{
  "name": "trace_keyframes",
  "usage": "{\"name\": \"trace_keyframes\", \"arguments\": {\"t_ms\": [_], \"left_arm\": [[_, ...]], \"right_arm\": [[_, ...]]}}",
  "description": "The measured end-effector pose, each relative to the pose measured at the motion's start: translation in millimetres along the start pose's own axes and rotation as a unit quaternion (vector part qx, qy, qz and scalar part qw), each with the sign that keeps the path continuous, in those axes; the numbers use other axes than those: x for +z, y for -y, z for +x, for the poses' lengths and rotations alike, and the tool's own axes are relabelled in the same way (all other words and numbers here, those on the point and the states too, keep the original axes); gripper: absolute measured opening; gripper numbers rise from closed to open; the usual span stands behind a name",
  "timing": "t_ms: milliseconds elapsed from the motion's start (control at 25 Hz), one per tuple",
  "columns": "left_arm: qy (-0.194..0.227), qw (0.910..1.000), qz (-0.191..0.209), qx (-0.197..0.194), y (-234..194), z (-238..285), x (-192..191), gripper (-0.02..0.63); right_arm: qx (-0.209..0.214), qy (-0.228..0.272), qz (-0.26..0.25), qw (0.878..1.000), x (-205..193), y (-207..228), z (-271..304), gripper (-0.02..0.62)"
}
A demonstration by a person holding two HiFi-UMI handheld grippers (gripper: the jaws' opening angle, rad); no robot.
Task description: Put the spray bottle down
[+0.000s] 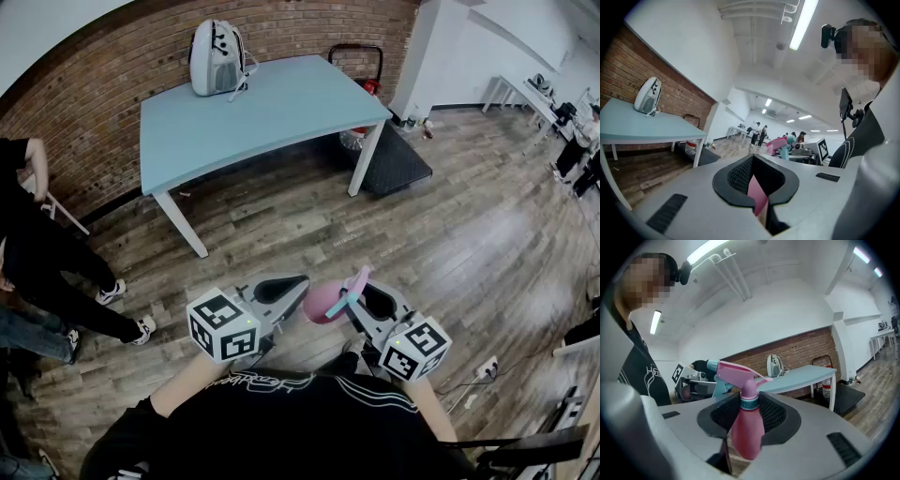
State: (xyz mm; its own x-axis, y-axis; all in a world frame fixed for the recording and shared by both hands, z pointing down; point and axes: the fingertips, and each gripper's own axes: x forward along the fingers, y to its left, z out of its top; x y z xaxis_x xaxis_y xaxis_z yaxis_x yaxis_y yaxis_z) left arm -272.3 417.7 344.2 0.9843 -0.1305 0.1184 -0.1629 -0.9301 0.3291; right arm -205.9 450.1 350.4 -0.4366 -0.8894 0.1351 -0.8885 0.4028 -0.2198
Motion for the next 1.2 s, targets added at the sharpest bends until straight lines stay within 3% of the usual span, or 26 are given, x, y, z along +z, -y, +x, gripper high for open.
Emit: {"name": "trace_keyframes", "arguments": {"t_ms": [440, 680, 960, 1200], "left_arm": [[0.014, 0.9998, 0.010, -0.006, -4, -10, 9, 0.008], [0.017, 0.9998, 0.007, -0.010, -9, -10, 15, 0.008], [0.024, 0.9997, 0.006, 0.000, -25, 2, 13, 0.008], [0.020, 0.9997, 0.006, 0.015, -63, 33, 16, 0.008]], "right_arm": [[0.007, -0.011, -0.047, 0.999, 2, -19, 9, 0.130], [0.012, -0.012, -0.029, 0.999, 8, -17, 14, 0.130], [0.019, -0.006, -0.014, 1.000, 6, 5, 23, 0.130], [0.033, 0.008, 0.002, 0.999, 11, 52, 49, 0.130]]}}
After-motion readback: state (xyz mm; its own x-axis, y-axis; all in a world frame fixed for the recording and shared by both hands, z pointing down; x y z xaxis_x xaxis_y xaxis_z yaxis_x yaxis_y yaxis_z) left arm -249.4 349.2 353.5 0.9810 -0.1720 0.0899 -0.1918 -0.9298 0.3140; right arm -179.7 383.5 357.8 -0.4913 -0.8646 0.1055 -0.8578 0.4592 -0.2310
